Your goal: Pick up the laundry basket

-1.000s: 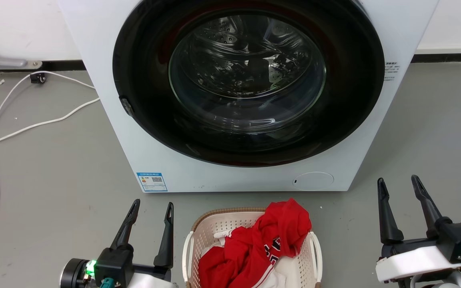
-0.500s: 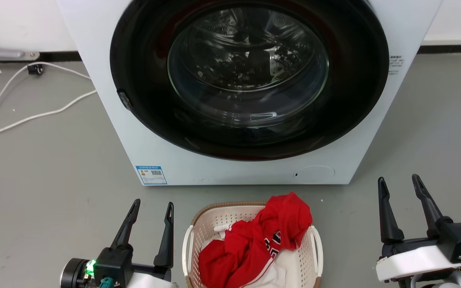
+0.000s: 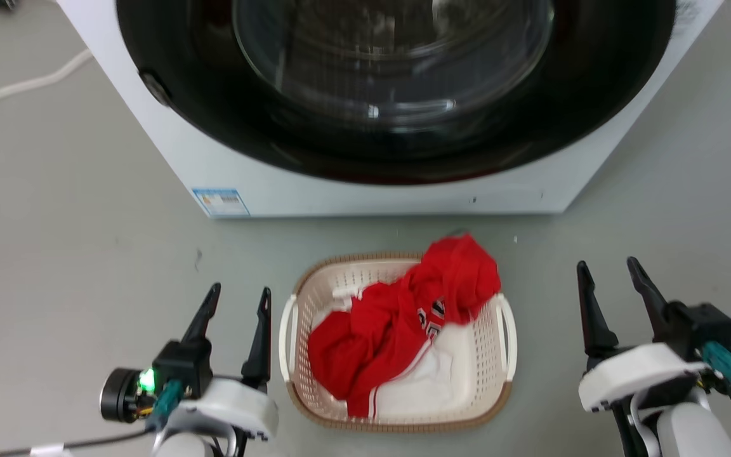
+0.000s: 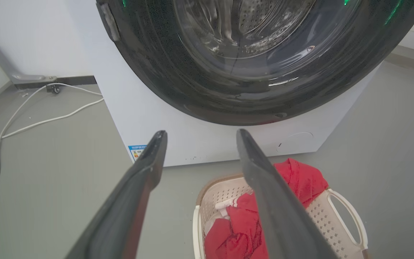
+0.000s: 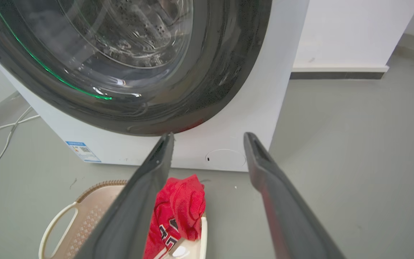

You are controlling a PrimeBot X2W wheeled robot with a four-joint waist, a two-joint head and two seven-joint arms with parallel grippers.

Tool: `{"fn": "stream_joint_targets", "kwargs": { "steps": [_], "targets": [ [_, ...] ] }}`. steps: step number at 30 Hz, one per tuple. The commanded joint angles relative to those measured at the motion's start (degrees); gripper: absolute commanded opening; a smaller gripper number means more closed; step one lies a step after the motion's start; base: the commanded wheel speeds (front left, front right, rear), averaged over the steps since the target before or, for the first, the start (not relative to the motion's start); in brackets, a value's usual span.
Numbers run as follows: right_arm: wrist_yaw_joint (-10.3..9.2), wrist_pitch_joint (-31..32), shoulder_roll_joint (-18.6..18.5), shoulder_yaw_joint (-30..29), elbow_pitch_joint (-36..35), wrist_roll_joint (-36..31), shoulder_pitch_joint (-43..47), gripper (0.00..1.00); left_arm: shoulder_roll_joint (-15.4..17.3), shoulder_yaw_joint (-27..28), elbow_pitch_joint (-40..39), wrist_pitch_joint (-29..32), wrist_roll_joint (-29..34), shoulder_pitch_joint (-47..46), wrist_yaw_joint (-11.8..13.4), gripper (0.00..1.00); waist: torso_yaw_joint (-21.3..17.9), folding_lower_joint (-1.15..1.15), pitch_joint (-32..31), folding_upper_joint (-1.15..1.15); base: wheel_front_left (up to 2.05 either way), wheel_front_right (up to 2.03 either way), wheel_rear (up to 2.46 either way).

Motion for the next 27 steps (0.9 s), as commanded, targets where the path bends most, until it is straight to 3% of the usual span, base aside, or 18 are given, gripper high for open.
{"fn": "stream_joint_targets", "kwargs": {
  "steps": [1, 15, 21, 27],
  "targets": [
    [-0.02, 1.5, -0.1, 0.2, 2.0, -0.5, -2.5, 1.00, 0.4, 0.5, 2.8, -0.1, 0.2, -2.7, -0.5, 1.00, -0.4, -0.01, 6.0, 0.00, 0.00, 0.00, 0.00],
    [-0.02, 14.1, 0.0, 2.3, 20.6, 1.5, -19.4, 1.00, 5.5, -1.6, 33.3, 0.7, -3.2, -26.1, -2.8, 1.00, -1.6, -0.01, 20.8, 0.00, 0.00, 0.00, 0.00],
    [-0.02, 18.6, 0.0, 4.8, 29.2, 3.9, -26.4, 1.00, 6.9, -10.1, 42.9, 5.8, -9.4, -35.1, -2.9, 1.00, -1.6, -0.01, 25.0, 0.00, 0.00, 0.00, 0.00],
    [-0.02, 21.5, 0.0, 7.0, 36.1, 5.5, -31.6, 1.00, 9.0, -18.7, 45.9, 11.8, -16.6, -39.7, -2.9, 1.00, -1.6, -0.01, 27.4, 0.00, 0.00, 0.00, 0.00]
  ]
}}
